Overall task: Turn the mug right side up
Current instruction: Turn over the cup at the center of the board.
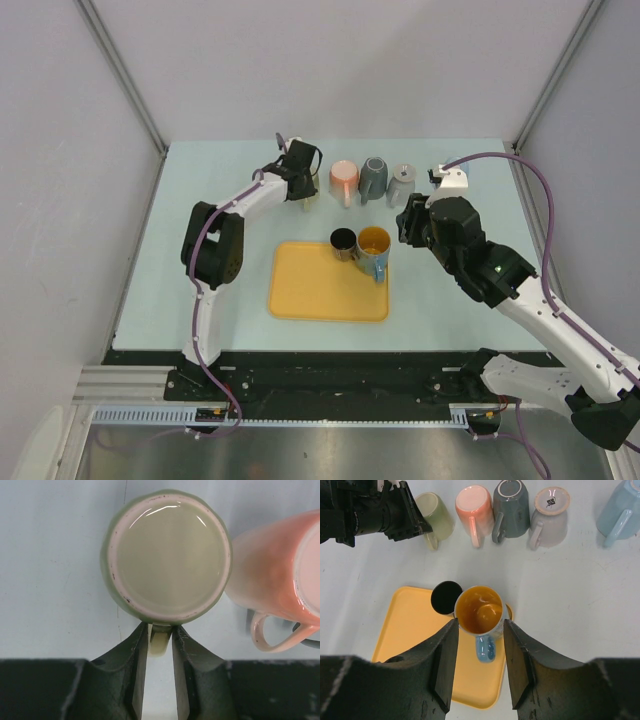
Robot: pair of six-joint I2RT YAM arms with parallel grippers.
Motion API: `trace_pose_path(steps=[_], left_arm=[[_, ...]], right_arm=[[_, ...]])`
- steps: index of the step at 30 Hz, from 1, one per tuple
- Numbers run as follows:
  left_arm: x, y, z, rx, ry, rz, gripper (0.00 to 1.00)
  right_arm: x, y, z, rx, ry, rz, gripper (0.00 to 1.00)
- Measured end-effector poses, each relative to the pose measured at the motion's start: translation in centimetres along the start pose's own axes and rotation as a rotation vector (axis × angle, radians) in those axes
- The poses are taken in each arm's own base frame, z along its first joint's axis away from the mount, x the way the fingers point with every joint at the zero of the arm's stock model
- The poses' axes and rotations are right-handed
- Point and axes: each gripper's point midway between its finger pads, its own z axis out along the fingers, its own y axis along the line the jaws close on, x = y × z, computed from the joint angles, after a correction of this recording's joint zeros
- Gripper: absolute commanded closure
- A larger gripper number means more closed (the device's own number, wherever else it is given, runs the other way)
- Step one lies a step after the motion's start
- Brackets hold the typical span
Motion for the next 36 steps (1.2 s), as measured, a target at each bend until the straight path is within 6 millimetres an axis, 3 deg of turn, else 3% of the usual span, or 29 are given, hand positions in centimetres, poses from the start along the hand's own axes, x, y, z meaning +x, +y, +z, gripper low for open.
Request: trace_pose_path(steps=[3,7,13,28,36], left_arm=[[0.0,0.1,0.0,-0.001,0.001,0.001,0.75],[0.0,0.0,0.0,0.004,0.001,0.015,0.89],[-0.1,0.2,0.0,0.001,0.003,0.033,1.0],[-0.1,0.4,-0.1,0.003,-0.001,0.047,1.0],[0.2,1.5,-2.5,-0.005,0.025,0.056,1.0]], right_arm=[[0.0,-0.1,0.0,0.002,0.001,0.001,0.55],[0.0,-0.1,0.0,0.003,0.001,0.002,0.54],[0.2,-0.3,0.1,0.008,0.005,0.001,0.55],[0.8,-0.1,0.3,0.0,0.019,0.015,0.55],[0.9,0.1,0.3,-0.009,0.025,0.02,0.55]])
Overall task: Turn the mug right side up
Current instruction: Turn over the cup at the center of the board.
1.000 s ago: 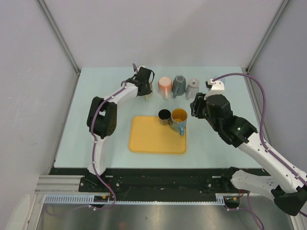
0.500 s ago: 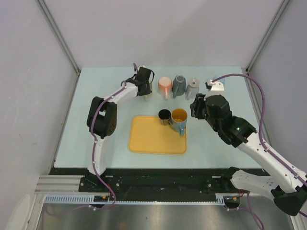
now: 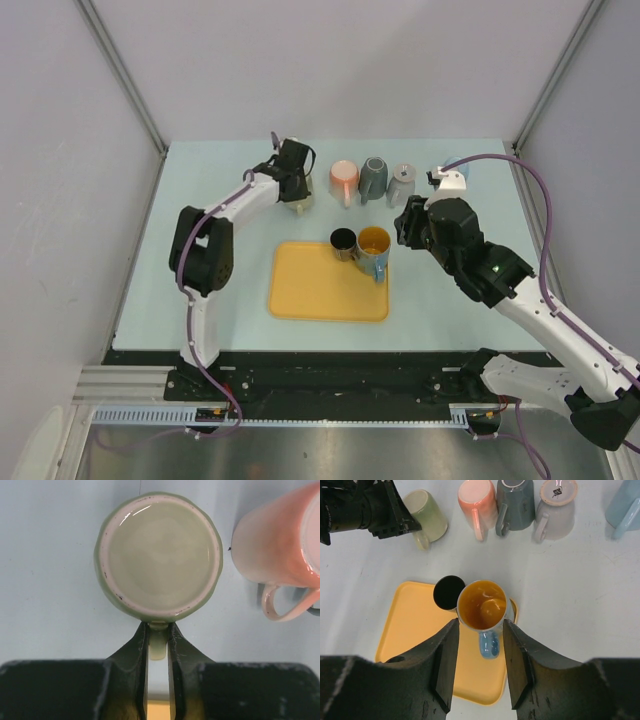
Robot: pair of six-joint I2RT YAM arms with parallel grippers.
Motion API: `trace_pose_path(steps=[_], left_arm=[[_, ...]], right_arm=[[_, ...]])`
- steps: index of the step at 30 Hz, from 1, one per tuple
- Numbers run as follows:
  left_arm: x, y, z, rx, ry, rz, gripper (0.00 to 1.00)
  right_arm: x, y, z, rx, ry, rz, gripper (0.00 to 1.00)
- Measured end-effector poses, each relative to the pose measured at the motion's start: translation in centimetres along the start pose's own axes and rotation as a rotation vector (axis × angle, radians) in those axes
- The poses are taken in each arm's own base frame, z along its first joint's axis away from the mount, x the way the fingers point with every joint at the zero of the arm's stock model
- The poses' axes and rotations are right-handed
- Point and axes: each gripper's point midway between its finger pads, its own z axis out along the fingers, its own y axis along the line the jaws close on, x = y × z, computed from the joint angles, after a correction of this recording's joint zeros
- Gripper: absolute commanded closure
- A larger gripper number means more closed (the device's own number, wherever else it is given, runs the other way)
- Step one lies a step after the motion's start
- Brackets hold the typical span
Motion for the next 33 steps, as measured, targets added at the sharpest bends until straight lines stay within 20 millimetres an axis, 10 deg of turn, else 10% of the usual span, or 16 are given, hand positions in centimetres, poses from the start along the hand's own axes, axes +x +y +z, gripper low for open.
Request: trace_pose_path(steps=[17,33], left_arm=[[-2.1,-1.2,-10.5,0.282,-0.076,-0.17,1.0],[-1.8,-4.8,-25.4,0.925,-0.171,-0.501,1.0]], right_arm=[[1.1,1.0,0.4,-0.055,0.042,0.03,0.52],[0.4,8.1,-0.2,-0.59,0.157,0.424,0.22]])
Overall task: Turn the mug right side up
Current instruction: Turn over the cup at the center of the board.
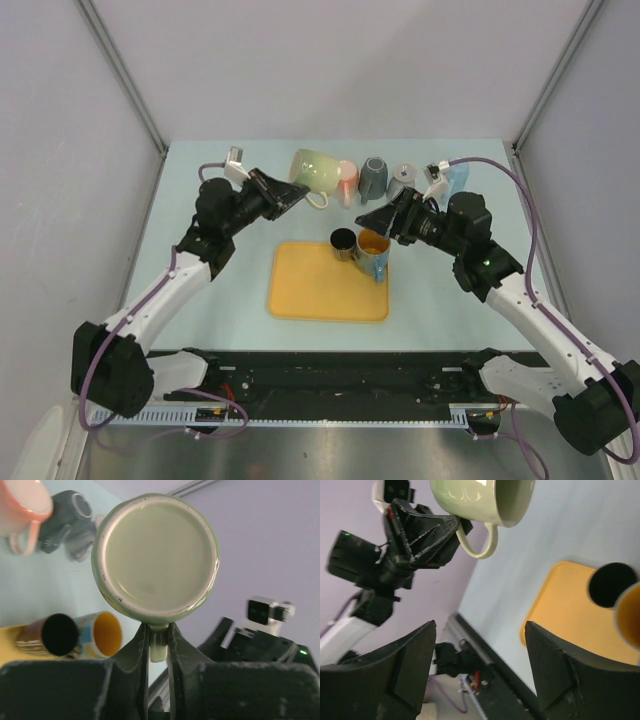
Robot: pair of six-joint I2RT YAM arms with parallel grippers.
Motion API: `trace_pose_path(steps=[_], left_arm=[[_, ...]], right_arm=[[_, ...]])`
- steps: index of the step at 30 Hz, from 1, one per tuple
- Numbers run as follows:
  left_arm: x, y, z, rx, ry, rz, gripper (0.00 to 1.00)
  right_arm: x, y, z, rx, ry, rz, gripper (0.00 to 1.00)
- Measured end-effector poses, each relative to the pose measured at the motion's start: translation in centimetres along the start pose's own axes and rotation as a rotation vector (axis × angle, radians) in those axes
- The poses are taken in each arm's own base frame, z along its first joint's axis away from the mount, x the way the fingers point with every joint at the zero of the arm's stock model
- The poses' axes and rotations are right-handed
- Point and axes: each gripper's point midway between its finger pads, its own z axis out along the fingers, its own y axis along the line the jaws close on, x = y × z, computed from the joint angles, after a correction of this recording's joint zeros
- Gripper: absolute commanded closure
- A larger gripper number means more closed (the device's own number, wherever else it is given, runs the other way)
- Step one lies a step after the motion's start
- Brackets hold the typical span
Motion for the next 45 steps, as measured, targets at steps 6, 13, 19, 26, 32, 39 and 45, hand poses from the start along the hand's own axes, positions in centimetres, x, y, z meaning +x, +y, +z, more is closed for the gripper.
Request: trace_pose_path(steps=[6,13,19,26,32,39,45], left_arm=[[0.5,-4.9,-3.6,0.178,-0.035,-0.041,1.0],[1.9,-9.5,-6.9,0.332,-0.032,-0.029,1.0],[2.9,-10.1,-8.0,0.365,-0.018,-0.027,1.0],[3.8,-9.6,-8.1,0.359,0.001,-0.04,1.0],[3.9,-9.9,-8.3,0.366,-0.006,-0.04,1.0],[4.1,-10.4,-8.5,0.376,-0.011,-0.041,1.0],[4.1,-10.5,-8.7,0.383,-0.024,-0.041,1.0]], right_arm=[[0.8,4.1,0.6,-0.254,0.042,0.126,0.2],[2.4,8.8,1.5,-0.467,0.118,0.172,0.21],[3.5,9.7,2.6,-0.51,0.163,0.182,0.21],[2.0,11.3,2.9,-0.55,0.133,0.151,0.25],[1.7,11.4,3.6,-0.554,0.107,0.151,0.35],[1.8,10.9,4.6,-0.535,0.101,0.167,0.49],[1.5,11.2,4.7,-0.555,0.091,0.184,0.62]])
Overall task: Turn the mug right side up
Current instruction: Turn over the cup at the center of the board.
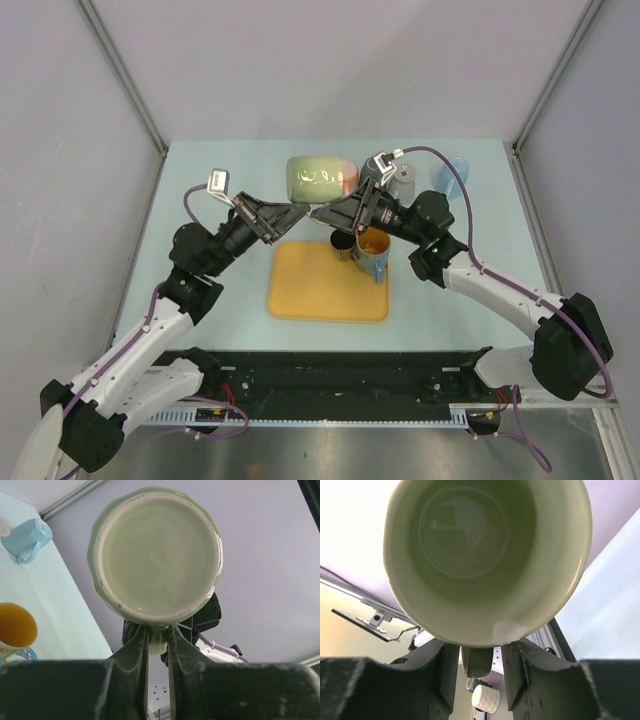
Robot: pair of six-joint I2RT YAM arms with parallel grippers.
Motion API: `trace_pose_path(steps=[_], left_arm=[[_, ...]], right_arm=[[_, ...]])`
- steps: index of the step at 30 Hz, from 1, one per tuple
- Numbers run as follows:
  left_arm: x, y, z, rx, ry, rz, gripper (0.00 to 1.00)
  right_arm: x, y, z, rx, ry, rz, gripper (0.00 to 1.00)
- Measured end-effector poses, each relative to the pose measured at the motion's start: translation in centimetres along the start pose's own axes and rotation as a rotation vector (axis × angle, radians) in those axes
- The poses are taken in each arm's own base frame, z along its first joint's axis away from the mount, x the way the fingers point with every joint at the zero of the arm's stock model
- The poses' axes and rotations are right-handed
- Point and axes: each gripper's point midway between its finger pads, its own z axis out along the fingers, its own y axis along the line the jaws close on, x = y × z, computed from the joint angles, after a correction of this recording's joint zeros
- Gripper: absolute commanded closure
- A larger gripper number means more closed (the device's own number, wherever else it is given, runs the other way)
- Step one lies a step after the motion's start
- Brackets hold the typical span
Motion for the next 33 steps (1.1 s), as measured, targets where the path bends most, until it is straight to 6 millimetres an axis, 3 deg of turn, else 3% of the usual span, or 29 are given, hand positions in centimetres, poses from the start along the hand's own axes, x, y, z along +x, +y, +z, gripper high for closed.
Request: trace_pose_path(steps=[3,8,12,14,15,17,18,21,29,33], left_arm=[[-0.1,-0.3,-0.2,0.007,-0.01,0.004,1.0],[-0.2,-0.7,-0.4,0.026,-0.021,0.019,1.0],[-0.2,-0.6,-0.5,0.029,-0.024,0.024,0.99],[-0.1,-0.5,-0.6,0.027,-0.023,0.026,0.9],[-0.1,-0.4,-0.6,0.026,-0.022,0.026,0.75],[0.0,-0.3,-0.7,0.023,-0.022,0.027,0.58],[0.1,-0.2,-0.8,0.023,-0.019,0.028,0.44],[0.4,-0.6,-1.1,0.039,-0.015,0.039,0.29],[0.6,-1.1,-2.4,0.054,-0.009,0.071,0.13],[-0.7,-0.5,-4.2,0.0,-0.067,0.131,0.06]], right_arm=[[-0.2,0.4,0.1,-0.021,-0.007,0.01,0.72],[-0.5,1.1,0.3,-0.05,-0.01,0.024,0.99],[-0.3,1.0,0.4,-0.051,0.005,0.029,1.0],[-0.2,0.9,0.3,-0.048,0.011,0.031,1.0],[-0.2,0.8,0.3,-0.046,0.015,0.032,1.0],[0.0,0.6,0.3,-0.039,0.025,0.034,1.0],[0.1,0.5,0.2,-0.036,0.032,0.03,1.0],[0.4,-0.1,0.1,-0.014,0.046,0.024,1.0],[0.8,-0.6,-0.7,0.043,0.077,-0.01,1.0],[1.0,-1.4,-2.0,0.151,0.089,-0.074,1.0]])
